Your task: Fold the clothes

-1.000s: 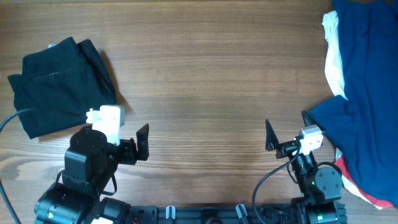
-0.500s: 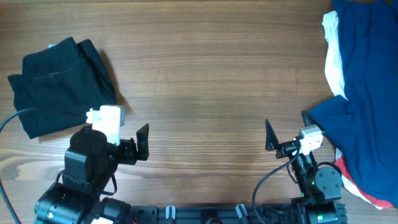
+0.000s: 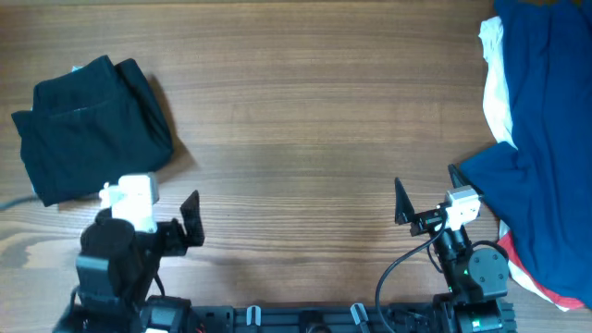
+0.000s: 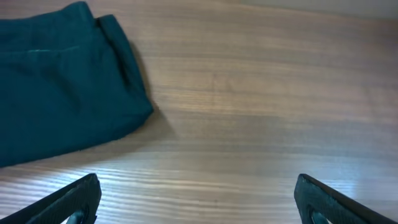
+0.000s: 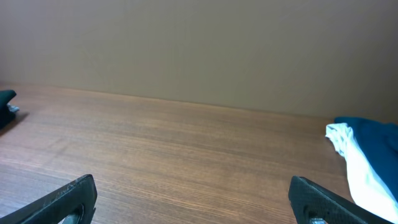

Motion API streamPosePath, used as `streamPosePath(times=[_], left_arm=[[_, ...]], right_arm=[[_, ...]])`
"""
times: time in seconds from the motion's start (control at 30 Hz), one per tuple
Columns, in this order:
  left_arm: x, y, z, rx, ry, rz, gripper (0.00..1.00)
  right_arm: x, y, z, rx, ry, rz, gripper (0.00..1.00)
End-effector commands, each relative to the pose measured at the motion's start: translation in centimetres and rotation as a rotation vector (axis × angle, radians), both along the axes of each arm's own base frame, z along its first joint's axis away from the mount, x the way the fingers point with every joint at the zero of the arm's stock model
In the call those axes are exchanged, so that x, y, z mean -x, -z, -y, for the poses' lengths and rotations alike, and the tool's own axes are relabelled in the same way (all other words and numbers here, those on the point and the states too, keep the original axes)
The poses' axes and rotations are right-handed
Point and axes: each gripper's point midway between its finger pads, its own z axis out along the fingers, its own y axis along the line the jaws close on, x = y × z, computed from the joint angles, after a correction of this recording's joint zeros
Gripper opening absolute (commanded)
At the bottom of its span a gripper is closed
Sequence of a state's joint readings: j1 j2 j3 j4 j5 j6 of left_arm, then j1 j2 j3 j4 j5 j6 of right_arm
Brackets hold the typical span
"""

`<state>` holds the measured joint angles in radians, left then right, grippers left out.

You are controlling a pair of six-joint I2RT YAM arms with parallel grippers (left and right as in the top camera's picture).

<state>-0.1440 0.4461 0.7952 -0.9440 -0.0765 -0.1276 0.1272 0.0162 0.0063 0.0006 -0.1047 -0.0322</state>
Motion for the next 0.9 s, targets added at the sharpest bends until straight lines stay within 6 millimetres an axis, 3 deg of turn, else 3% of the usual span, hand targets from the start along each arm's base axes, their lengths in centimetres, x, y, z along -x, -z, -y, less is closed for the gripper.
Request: streamPosePath(times=[0.0,0.33,0.67,0.87], left_arm=[[0.9,2.6,-0.9,0.03,-0.051,0.037,1.0],[-1.6,5.3,0.4,0.102,0.017,0.313,1.0],[-4.9,3.7,1.1,0.12,0.06,0.642,1.0],[-4.9,6.6,2.1,0.137,0.113,0.536,1.0]], right_arm=[[0.1,-0.4,-0.1,0.015,-0.01,0.022,1.0],[0.1,-0.4,-0.1,0.015,-0.01,0.022,1.0],[0.1,-0.4,-0.1,0.015,-0.01,0.022,1.0],[0.1,-0.4,-0.1,0.015,-0.01,0.022,1.0]])
